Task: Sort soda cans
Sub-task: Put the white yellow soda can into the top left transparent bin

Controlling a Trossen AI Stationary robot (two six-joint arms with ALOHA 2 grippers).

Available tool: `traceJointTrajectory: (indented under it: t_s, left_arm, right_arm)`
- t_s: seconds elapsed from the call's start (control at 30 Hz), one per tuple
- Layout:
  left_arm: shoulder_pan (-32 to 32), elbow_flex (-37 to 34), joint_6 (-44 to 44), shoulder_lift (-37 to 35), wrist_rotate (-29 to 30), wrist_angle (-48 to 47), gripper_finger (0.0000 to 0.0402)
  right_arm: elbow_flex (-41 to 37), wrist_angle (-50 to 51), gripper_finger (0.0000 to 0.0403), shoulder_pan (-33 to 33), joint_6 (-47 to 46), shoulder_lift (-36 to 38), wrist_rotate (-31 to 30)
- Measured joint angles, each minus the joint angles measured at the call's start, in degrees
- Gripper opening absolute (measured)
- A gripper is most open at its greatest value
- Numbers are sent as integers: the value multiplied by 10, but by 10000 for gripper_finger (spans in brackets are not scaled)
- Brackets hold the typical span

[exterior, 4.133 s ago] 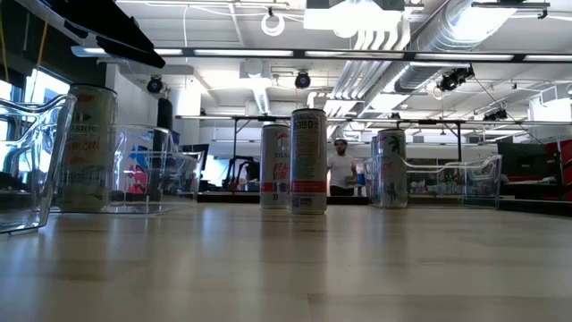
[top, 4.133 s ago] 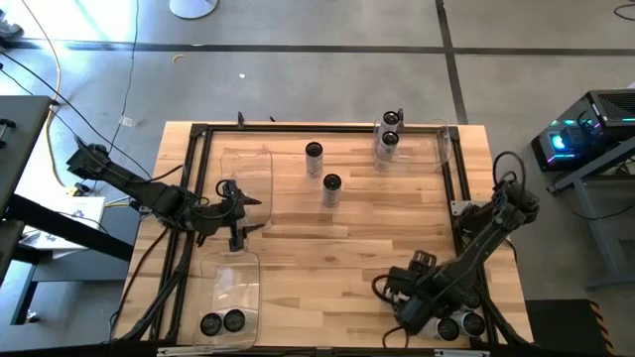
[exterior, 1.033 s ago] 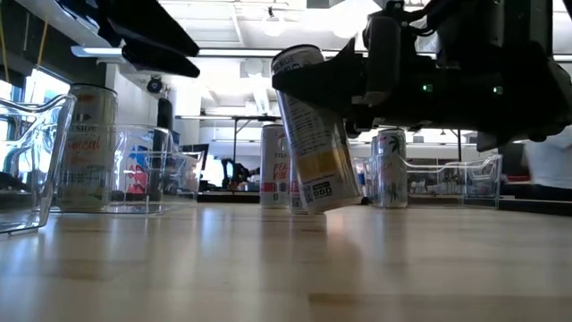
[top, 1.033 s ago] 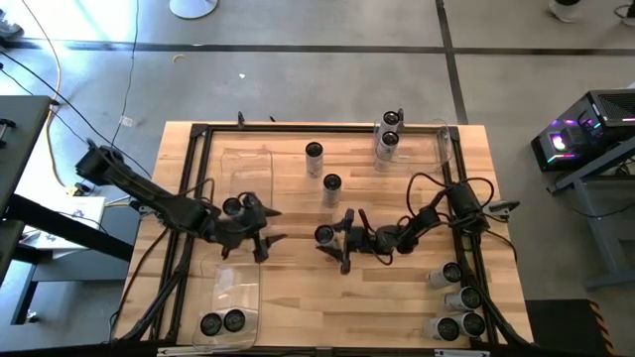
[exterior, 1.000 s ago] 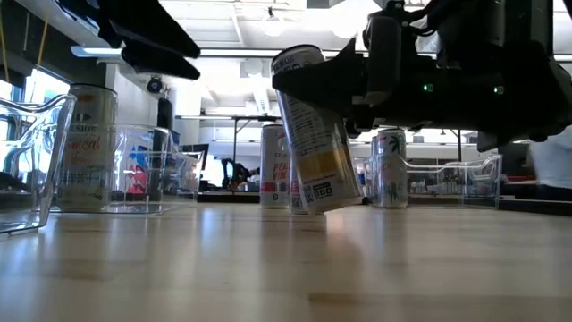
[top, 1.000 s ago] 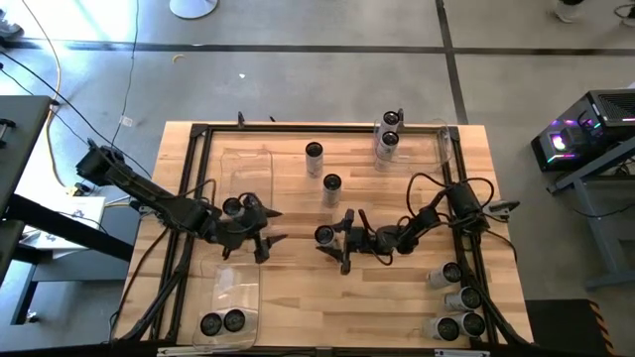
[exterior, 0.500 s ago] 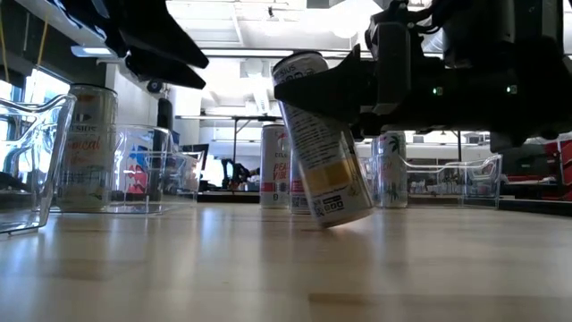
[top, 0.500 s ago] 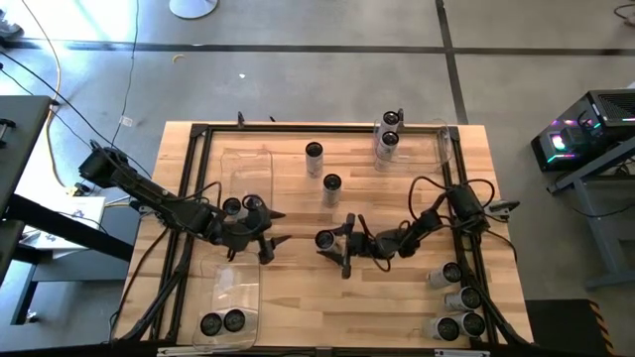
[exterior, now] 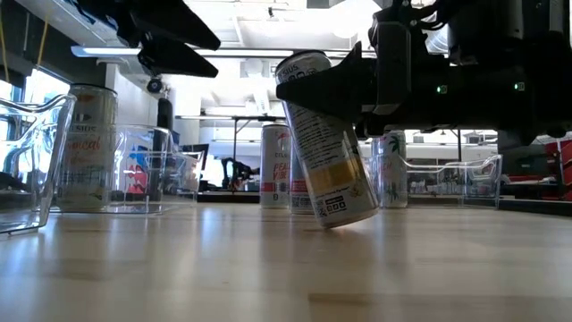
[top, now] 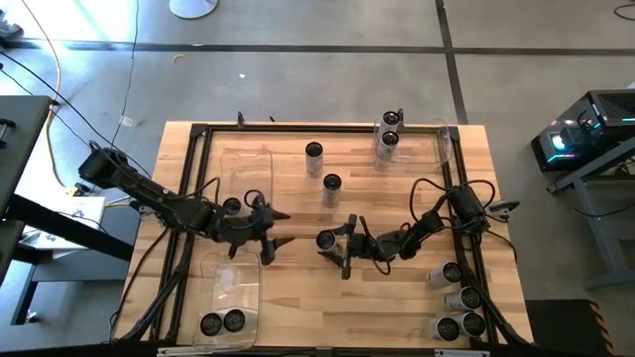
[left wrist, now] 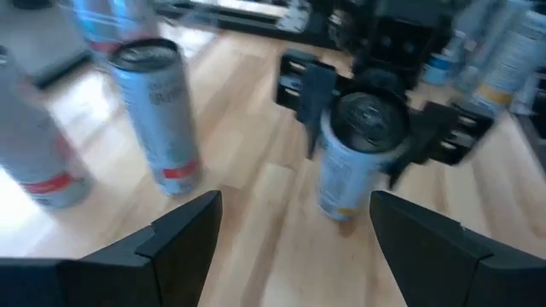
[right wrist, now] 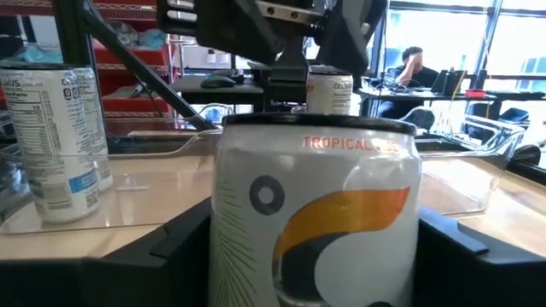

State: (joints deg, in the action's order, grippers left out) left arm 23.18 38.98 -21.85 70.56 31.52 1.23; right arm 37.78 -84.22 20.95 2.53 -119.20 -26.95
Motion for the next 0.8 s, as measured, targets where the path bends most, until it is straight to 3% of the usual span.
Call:
traceJointTrajectory:
  t_s: [0.23, 0.57, 0.8]
  left_arm:
    - [-9, 0, 19, 31, -24, 9, 294]
    - [-9, 0, 146, 105, -29, 179, 294]
    - [-9, 0, 161, 122, -41, 211, 294]
  right_arm:
    - [-1, 6, 276, 0, 4, -2, 0]
    - [-1, -8, 278, 0, 5, -1, 0]
    - [-1, -38, 279, 1, 10, -1, -6]
